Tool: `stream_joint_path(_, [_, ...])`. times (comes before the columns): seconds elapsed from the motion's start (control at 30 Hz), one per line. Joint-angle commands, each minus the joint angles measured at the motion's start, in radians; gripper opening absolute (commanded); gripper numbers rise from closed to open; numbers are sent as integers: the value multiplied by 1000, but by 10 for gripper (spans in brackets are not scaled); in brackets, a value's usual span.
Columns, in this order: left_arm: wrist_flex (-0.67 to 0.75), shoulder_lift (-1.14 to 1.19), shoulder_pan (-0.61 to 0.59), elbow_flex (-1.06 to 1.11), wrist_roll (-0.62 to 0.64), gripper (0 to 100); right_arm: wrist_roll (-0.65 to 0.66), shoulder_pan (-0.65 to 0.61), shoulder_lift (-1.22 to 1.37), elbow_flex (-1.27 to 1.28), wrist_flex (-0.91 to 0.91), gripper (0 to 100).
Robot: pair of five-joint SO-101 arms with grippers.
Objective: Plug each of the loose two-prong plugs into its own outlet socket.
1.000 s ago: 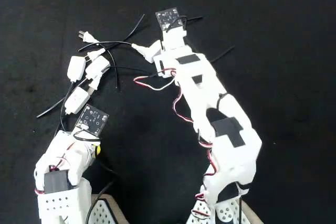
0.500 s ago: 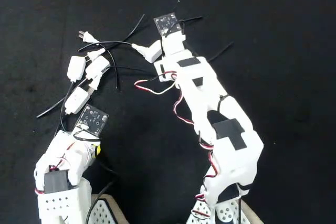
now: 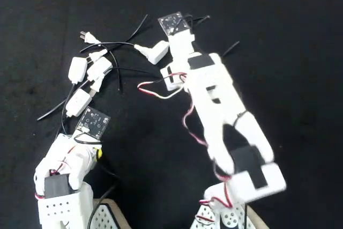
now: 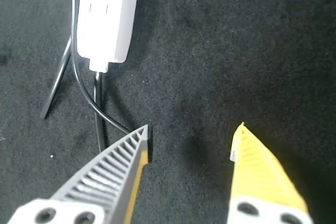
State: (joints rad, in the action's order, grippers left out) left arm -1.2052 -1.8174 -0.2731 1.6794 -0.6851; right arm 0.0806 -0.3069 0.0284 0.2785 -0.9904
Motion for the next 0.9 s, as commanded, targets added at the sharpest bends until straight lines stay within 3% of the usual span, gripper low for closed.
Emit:
stream_joint_path(0.0, [2, -6, -67, -62, 92, 253, 2, -21, -193, -44, -215, 320])
stream_joint_path(0.23, [21, 2, -237, -271, 261, 253, -9, 38, -308, -36, -473, 90])
stream_joint_path(0.4, [114, 138, -165, -348, 376, 253, -3, 157, -318, 84, -445, 71])
stream_joint_path(0.5, [186, 345, -107, -433, 385, 256, -3, 210, -318, 211, -299, 71])
stream_joint_path(0.6, [226, 594, -73, -553, 338, 257, 31, 252, -320, 357, -109, 67])
stream_joint_path(0.77, [229, 987, -73, -751, 170, 257, 292, 255, -318, 479, 52, 67])
stream_joint_path(0.87, [235, 1185, -65, -839, 84, 255, 272, 249, -317, 530, 132, 67])
